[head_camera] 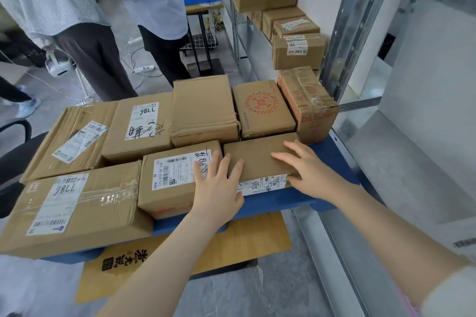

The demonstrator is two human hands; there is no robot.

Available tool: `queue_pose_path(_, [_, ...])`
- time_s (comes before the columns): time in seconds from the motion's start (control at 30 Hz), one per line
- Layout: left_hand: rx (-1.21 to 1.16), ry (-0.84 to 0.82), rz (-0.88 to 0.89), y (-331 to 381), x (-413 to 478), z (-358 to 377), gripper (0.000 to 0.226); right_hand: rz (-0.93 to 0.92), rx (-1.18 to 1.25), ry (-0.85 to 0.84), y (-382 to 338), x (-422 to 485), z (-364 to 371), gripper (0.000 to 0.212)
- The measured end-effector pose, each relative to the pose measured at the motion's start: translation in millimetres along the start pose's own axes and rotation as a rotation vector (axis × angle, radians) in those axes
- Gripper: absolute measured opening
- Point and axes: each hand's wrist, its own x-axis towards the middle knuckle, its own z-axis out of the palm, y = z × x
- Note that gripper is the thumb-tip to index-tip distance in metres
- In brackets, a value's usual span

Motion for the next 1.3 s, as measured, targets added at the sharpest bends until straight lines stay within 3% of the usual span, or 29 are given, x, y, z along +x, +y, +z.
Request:
queue_pose_path(0.2, [-0.113, 0.006, -0.035, 2.1, 0.7, -6.7, 0.063, 0.056, -0.027, 0.037, -1.8, 2.1, 3.1, 0.070])
queue_pose_path(0.3, [-0.201, 0.027, -0.149, -1.2, -5.9, -8.5, 0.061, 0.111, -0.042, 0.088, -4.7, -2.9, 7.1, 0.066])
queue_pose_path(0.37, [-0.226, -0.018, -0.212, -6.2, -11.7, -9.7, 0.064, 0.129, -0.045, 0.082, -6.7, -3.0, 8.4, 0.067])
queue_pose_path(0.6, [-0.321, -0.163, -0.170, -17.5, -28.4, -30.0, 0.068, 0.255, -0.027, 0.113, -11.1, -11.2, 4.1, 0.063])
queue_pose_path(0.77, [-0.261, -0.237, -0.144, -19.1, -48.1, -43.7, 0.068, 0.299, 0.018, 0.126, -22.2, -52.5, 2.5, 0.061])
queue_pose_path(0.9, [-0.194, -0.156, -0.185, -2.0, -34.3, -48.4, 0.064, 0.415, 0.018, 0.223, -31.0, -103.0, -17.8, 0.060])
queue_pose_path(1.03, [-0.155, -0.077, -0.034, 38.5, -14.4, -52.2, 0.064, 0.613, 0.024, 0.388, -37.6, -172.2, -47.8, 0.057])
queue_pose_path(1.3, [-0.335, -0.052, 0.595, 173.8, -50.8, -62.1, 0.073, 0.940, 0.008, 0.710, -89.8, -329.4, -55.5, 0.054])
